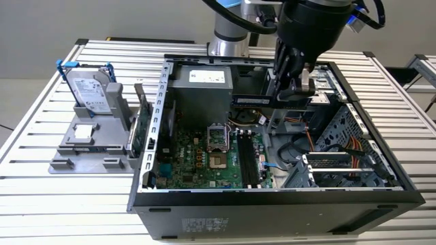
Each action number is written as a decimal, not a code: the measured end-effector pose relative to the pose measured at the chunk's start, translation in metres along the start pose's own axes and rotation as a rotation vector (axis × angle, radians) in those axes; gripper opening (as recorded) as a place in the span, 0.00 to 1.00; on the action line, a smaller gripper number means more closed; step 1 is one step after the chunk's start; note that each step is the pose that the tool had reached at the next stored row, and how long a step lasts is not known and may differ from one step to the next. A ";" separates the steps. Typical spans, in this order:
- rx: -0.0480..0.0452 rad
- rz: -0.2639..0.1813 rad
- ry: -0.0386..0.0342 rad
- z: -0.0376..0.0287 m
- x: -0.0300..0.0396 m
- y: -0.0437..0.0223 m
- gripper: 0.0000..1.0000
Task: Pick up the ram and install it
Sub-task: 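Pick up the ram and move it above insertion slot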
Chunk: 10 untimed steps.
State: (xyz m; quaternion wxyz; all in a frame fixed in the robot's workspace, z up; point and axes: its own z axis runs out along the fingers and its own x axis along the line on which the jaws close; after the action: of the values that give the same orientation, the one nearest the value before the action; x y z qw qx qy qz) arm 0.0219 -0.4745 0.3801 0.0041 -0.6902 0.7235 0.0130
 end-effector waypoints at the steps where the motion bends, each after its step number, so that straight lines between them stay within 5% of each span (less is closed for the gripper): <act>1: 0.0000 0.000 0.0001 0.0000 0.0000 -0.0004 0.00; 10: 0.0000 0.000 0.0004 0.0012 -0.0003 -0.0057 0.00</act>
State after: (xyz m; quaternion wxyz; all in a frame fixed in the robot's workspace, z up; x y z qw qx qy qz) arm 0.0277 -0.4745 0.3789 0.0039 -0.6901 0.7236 0.0129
